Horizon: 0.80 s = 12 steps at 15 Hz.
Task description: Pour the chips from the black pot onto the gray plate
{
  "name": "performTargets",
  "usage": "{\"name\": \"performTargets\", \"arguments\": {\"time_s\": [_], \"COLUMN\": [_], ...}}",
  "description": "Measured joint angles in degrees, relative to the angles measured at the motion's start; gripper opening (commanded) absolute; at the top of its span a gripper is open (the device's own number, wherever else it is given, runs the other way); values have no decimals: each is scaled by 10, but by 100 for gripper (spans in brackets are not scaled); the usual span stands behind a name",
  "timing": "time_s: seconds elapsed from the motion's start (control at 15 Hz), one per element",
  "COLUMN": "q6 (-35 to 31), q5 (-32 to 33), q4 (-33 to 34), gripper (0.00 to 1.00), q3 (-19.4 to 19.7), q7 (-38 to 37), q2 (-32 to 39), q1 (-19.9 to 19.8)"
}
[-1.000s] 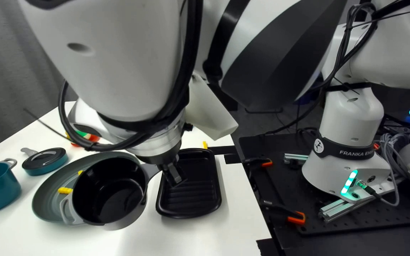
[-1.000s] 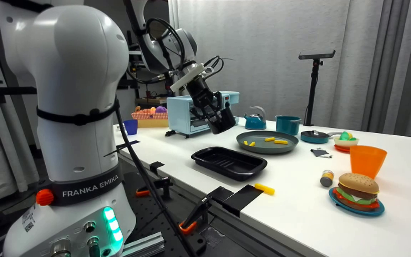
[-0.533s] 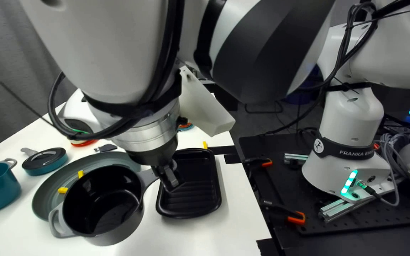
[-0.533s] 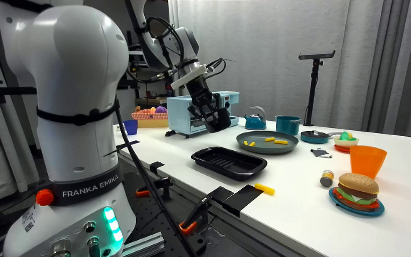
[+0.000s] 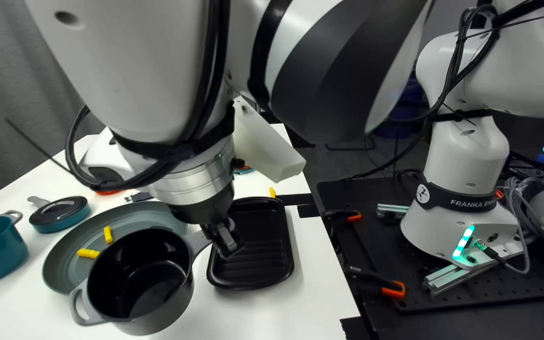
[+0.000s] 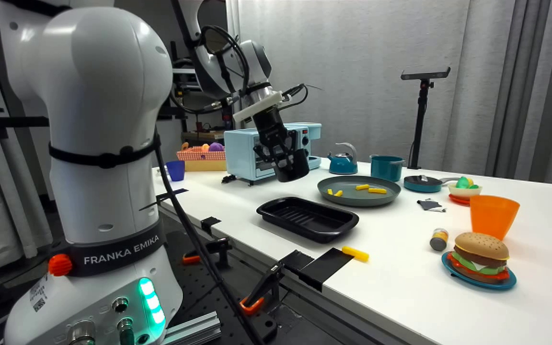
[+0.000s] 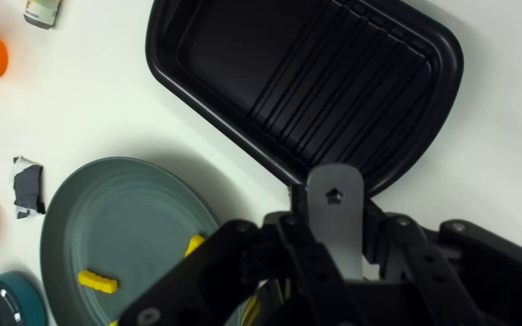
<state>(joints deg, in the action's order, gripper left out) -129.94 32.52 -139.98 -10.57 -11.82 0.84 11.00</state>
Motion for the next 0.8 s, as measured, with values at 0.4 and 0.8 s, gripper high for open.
{"name": "performTargets", "arguments": {"time_s": [0.4,0.8], "q6": [-13,-32], "q5": [0,-1], "q4": [0,2], "gripper": [7,7], "q3": [0,0], "q7": [7,22], "q2": [33,59], "q1": [0,0]}}
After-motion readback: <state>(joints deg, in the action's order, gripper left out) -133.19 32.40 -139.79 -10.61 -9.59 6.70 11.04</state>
